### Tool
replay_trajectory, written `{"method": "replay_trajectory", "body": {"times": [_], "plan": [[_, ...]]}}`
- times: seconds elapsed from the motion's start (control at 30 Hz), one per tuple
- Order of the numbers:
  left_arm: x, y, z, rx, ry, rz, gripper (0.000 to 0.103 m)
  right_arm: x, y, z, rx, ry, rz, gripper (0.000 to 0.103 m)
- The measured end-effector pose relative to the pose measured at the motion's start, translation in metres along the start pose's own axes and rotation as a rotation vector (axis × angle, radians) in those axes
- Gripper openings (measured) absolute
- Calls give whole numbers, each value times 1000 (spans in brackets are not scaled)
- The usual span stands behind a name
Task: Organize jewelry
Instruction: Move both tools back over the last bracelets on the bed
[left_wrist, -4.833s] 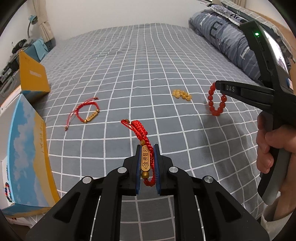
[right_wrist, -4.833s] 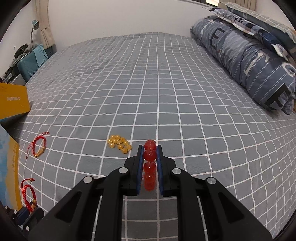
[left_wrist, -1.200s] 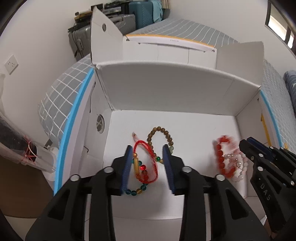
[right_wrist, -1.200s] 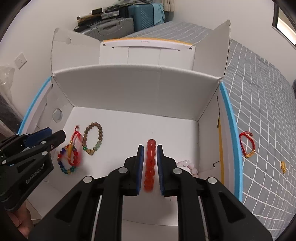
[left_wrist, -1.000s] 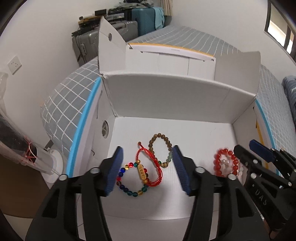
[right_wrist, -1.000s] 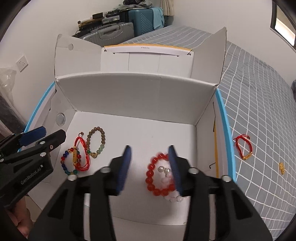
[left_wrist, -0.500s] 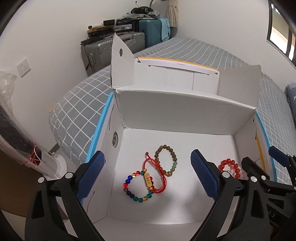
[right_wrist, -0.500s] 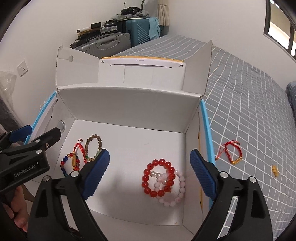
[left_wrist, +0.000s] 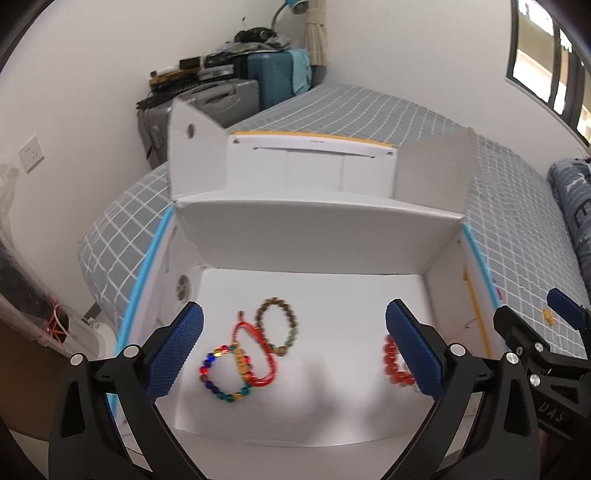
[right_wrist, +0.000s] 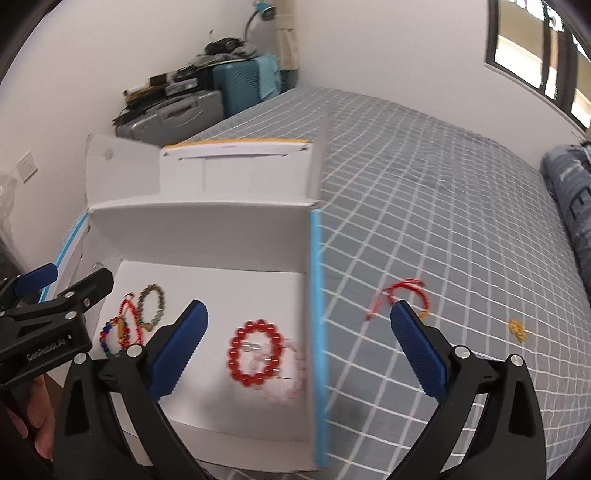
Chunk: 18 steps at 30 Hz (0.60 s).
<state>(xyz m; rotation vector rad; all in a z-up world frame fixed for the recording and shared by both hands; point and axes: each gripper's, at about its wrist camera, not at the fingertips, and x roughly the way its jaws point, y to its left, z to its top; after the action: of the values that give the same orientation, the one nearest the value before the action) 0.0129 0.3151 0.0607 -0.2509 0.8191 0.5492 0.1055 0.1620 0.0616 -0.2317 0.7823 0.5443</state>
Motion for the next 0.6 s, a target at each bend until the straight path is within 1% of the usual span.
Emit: {"method": "replay_trajectory", "body": {"times": [0.13,0.37,0.5,0.6], "plan": [[-4,-27,1,28,-7,-36,97,-11,-29,-2,33,-13,-25,95],[-12,-88,2,98,-18,-114,97,-32,-91,-10,99,-34,-80,95],[-7,-126,3,136,10,-153,97,-36,-127,-19,138,-33,-122,95],[-1,-153,4,154,32,-180,97,-39,-160,-26,168,-30,-170,95]]}}
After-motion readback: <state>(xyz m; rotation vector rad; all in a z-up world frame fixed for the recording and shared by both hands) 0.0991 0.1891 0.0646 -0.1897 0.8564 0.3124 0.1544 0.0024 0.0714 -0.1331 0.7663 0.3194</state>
